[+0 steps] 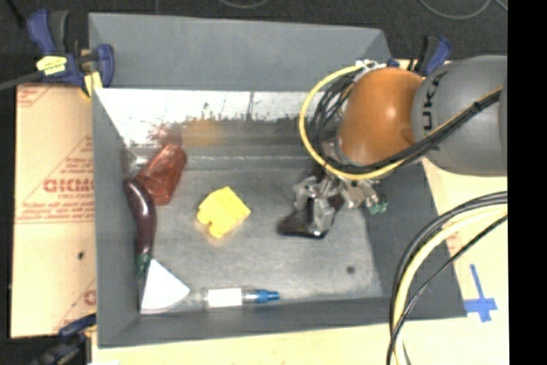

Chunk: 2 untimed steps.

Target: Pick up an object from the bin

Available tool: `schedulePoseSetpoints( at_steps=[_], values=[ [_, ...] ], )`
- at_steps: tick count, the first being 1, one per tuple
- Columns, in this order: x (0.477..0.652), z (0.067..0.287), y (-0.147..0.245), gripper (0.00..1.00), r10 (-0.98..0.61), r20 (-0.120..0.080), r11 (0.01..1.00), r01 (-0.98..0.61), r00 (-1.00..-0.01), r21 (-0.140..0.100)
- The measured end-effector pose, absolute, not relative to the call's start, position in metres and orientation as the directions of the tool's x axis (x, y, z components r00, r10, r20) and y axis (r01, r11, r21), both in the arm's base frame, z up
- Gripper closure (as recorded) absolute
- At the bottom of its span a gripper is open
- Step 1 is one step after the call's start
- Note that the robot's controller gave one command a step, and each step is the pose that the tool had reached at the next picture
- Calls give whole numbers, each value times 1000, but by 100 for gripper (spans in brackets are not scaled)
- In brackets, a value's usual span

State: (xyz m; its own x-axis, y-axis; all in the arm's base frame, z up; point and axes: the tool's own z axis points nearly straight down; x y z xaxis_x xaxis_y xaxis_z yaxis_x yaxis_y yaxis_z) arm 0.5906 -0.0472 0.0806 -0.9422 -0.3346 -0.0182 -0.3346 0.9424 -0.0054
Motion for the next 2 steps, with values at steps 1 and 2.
schedulePoseSetpoints(
  at_steps=[1, 2],
  values=[
    [576, 116, -79, 100, -423, -27, 906, -423, -906, -13],
    [640, 281, -40, 100, -509, -19, 861, -508, -861, -11]
  ],
)
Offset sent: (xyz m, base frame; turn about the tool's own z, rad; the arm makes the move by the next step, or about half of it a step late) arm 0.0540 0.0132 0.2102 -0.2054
